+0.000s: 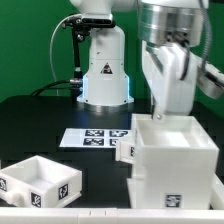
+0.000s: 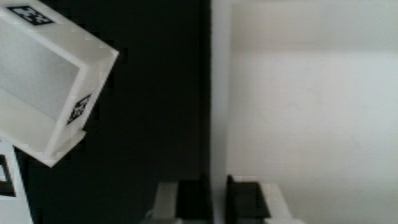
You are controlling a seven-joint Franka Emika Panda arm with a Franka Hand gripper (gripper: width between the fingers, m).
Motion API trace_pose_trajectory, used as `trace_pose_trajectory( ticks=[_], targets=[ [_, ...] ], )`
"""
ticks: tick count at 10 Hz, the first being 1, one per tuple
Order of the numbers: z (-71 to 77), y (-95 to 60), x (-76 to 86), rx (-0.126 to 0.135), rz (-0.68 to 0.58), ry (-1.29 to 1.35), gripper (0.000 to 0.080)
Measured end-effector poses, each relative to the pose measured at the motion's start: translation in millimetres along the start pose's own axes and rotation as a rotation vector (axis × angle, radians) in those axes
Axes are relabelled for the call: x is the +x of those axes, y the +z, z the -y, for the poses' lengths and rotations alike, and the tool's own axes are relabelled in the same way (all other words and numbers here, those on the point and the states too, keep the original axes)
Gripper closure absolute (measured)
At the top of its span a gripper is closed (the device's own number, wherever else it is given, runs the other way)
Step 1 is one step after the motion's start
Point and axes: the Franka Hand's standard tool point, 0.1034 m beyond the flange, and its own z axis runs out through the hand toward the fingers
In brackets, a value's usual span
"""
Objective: Assemble drawer
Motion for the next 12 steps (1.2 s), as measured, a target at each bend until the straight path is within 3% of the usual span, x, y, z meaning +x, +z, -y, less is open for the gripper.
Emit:
trace_pose_trajectory(
  ticks=[4, 10, 11, 12],
  targets=[
    [-5.2, 7.1, -18.7, -0.017, -0.012, -0.009, 0.0767],
    [-5.2, 7.1, -18.2, -0.017, -0.013, -0.009, 0.0765],
    [-5.2, 7.1, -18.3, -0.017, -0.013, -0.009, 0.0561],
    [-5.0, 6.5, -18.2, -0.016, -0.012, -0.013, 0.0428]
  ],
)
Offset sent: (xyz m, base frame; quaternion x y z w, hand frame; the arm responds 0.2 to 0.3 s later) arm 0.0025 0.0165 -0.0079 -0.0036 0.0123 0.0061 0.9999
